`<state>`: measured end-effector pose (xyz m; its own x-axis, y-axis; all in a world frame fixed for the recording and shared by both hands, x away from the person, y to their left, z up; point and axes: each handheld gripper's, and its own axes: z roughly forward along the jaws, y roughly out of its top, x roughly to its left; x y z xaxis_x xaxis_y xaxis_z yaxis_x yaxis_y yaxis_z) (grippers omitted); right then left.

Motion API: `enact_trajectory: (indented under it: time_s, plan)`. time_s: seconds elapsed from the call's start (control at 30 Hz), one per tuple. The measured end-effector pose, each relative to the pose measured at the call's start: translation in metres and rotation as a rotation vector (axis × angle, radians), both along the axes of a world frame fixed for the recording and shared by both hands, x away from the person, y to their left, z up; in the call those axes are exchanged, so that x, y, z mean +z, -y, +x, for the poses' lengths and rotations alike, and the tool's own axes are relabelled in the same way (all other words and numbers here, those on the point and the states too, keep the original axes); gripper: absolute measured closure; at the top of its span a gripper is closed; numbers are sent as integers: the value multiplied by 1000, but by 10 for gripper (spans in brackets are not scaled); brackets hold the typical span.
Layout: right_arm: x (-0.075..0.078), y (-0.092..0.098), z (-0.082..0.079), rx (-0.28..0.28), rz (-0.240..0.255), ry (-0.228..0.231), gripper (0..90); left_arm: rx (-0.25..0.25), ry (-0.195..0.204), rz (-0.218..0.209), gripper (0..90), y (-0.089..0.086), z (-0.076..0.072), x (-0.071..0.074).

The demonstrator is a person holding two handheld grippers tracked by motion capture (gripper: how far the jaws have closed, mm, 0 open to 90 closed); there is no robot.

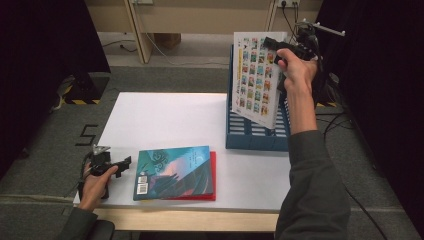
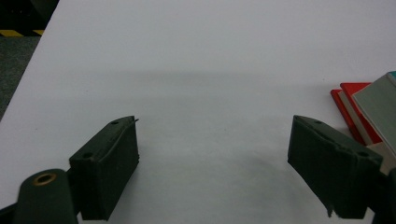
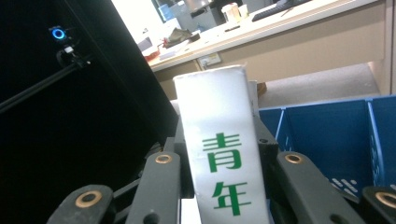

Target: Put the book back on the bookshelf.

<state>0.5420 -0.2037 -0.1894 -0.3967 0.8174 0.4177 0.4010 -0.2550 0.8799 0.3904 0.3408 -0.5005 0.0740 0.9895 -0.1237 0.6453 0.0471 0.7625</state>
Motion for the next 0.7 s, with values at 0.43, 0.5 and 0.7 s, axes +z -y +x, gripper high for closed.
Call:
enact_trajectory:
  time_s: [0.43,0.5,0.7]
  plan:
    - [-5,-17,29,-59,-5,-26,717,-5,2,-8,157,0,0,0]
    - [-8,-18,34,-61,0,-30,717,-6,2,-8,157,0,0,0]
    - [-17,-20,45,-60,19,-35,716,-11,-1,-11,157,0,0,-1]
